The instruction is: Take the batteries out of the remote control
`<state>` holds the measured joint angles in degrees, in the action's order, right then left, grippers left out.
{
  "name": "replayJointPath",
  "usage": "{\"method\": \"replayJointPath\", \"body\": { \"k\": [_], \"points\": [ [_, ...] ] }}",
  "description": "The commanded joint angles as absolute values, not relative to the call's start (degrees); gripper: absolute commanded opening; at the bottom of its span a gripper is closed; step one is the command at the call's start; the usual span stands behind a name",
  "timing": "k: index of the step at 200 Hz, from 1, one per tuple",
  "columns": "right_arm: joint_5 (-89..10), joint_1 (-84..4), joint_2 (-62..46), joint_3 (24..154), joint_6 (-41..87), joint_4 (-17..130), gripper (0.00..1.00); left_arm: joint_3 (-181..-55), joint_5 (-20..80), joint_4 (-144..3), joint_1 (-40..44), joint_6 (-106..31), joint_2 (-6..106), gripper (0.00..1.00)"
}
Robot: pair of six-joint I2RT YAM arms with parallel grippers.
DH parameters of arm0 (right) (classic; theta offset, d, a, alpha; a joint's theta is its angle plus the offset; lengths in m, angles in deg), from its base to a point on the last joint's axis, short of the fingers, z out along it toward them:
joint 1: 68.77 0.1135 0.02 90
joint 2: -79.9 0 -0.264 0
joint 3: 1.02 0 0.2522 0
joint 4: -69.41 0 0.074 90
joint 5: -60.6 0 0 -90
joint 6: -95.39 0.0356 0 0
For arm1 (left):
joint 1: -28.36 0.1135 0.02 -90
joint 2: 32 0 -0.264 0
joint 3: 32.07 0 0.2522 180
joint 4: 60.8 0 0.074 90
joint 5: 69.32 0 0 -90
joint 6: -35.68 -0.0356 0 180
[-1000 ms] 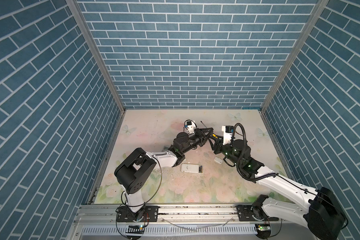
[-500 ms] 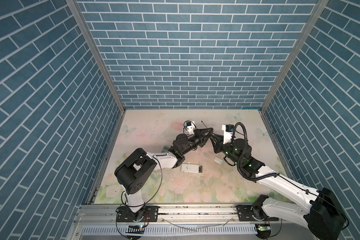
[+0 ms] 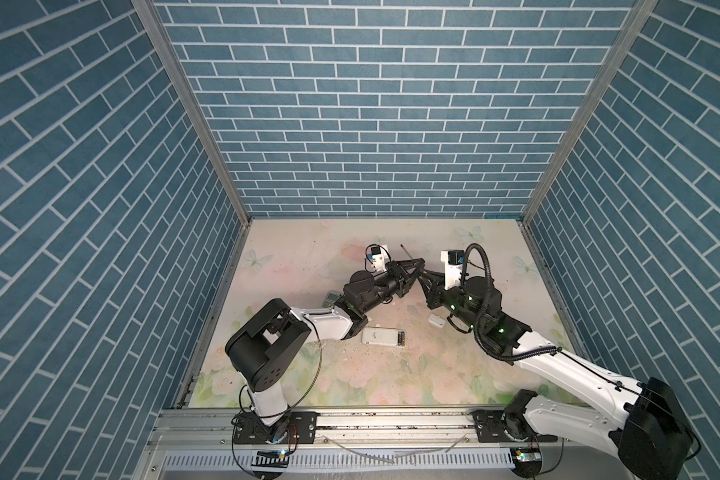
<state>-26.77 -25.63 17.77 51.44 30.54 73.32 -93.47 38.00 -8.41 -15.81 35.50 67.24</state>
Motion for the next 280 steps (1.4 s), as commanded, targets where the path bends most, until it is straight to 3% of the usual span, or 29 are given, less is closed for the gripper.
{"method": "replayJointPath", "body": {
  "k": [1,21,47,71,104,128,180,280],
  "points": [
    [-24.46,-25.79,20.46,55.83,28.33,69.31,0.0,-91.69,40.55,-11.46,-15.32,30.64,64.67,0.31],
    [-23.31,-25.8,22.33,56.85,28.66,63.28,0.0,-90.33,40.68,-14.89,-13.95,27.3,62.18,0.42],
    [-21.75,-25.75,24.21,57.77,28.95,56.98,0.0,-88.1,41.4,-20.47,-12.15,22.75,57.69,0.45],
    [-20.53,-25.71,25.19,59.74,29.88,50.4,0.0,-85.39,41.94,-31.4,-10.46,16.1,51.13,0.37],
    [-20.68,-25.68,26.39,63.68,31.96,37.87,0.0,-84.42,39.2,-60.18,-7.53,-0.96,40.47,0.14],
    [-21.87,-25.54,26.73,66.24,34.12,28.73,0.0,-86.95,36.37,-73.77,-6.48,-11.39,39.2,0.03],
    [-26.62,-23.03,21.48,73.17,42.57,6.82,0.0,-88.52,35.03,-77.37,-6.38,-20.25,47.72,0.0],
    [-26.39,-17.81,22.76,72.06,52.45,1.54,0.0,-89.85,34.07,-77.46,-8.22,-25.49,58.53,0.0]
  ]
}}
